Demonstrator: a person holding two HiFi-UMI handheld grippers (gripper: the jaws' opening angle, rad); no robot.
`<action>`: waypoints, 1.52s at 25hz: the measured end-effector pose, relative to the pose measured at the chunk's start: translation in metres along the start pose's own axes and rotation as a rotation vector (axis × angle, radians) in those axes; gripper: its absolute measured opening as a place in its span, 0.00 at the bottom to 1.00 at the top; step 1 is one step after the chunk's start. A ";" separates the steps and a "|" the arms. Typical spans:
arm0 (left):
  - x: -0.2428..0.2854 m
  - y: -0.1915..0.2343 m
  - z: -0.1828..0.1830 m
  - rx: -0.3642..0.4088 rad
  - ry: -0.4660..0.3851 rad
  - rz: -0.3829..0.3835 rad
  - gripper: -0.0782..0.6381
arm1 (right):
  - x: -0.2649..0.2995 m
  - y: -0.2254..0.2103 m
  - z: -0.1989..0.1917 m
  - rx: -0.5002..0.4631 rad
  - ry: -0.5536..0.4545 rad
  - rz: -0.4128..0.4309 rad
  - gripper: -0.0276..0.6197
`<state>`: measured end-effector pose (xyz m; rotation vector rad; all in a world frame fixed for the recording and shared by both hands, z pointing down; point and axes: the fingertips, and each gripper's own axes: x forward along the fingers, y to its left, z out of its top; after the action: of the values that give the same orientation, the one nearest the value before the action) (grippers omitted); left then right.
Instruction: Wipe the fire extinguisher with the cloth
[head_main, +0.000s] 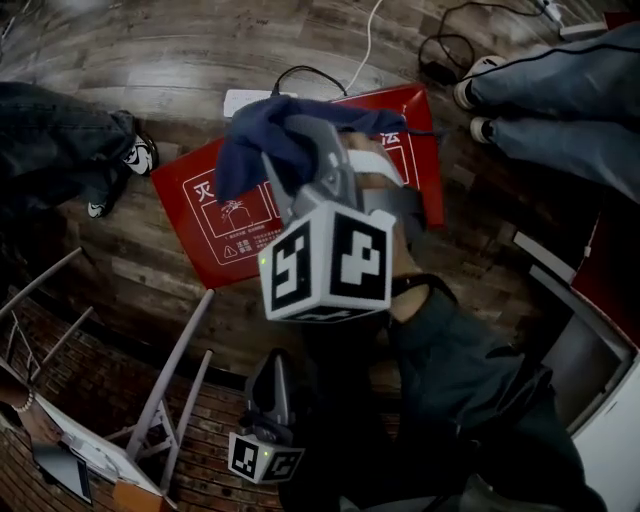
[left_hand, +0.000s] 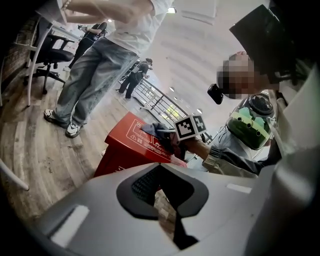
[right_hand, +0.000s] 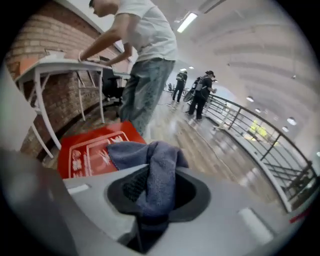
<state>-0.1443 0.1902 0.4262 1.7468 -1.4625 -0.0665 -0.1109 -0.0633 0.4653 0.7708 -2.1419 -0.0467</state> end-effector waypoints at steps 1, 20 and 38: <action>0.001 -0.001 0.000 0.002 0.000 -0.004 0.10 | 0.005 0.022 0.015 -0.005 -0.031 0.055 0.17; -0.002 0.008 0.007 -0.011 0.010 -0.019 0.10 | -0.098 -0.082 -0.152 0.320 0.026 -0.133 0.17; 0.021 -0.002 -0.002 0.005 0.065 -0.062 0.10 | -0.011 -0.078 -0.213 0.288 -0.097 0.212 0.17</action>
<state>-0.1347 0.1731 0.4355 1.7820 -1.3630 -0.0375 0.0884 -0.0730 0.5730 0.7095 -2.3417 0.3494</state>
